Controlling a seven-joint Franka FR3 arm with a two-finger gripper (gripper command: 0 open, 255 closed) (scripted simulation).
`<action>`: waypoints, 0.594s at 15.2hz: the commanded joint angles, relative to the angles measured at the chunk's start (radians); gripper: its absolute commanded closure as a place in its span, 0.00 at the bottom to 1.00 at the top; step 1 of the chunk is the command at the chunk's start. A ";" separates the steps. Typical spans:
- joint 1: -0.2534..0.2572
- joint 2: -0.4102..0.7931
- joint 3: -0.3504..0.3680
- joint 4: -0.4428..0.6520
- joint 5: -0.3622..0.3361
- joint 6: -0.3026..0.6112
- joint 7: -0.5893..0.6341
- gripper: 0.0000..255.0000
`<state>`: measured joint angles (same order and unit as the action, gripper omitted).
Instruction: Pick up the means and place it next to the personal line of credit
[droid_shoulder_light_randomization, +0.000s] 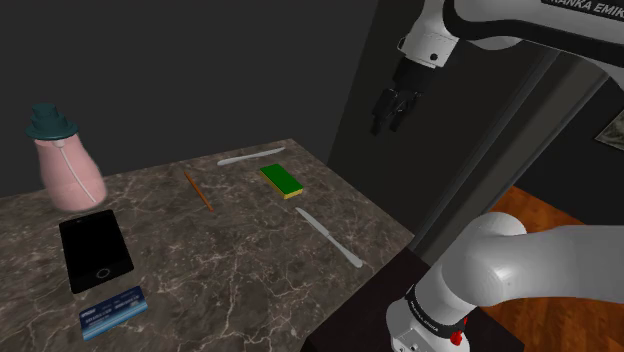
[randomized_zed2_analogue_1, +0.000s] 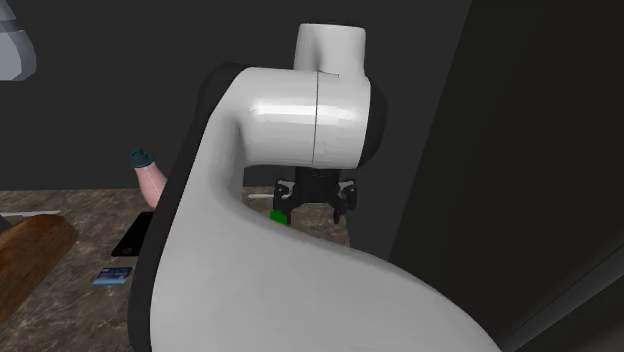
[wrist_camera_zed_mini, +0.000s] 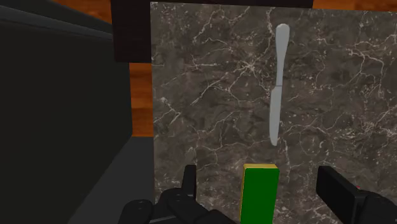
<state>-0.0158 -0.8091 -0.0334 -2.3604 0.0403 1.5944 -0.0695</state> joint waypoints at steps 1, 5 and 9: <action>0.000 0.000 0.000 0.000 0.000 0.000 0.000 0.00; 0.044 0.131 -0.063 0.020 -0.034 0.107 -0.180 0.00; 0.091 0.277 -0.117 0.068 -0.048 0.202 -0.356 0.00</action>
<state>0.0613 -0.5806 -0.1375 -2.3159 -0.0064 1.7717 -0.3766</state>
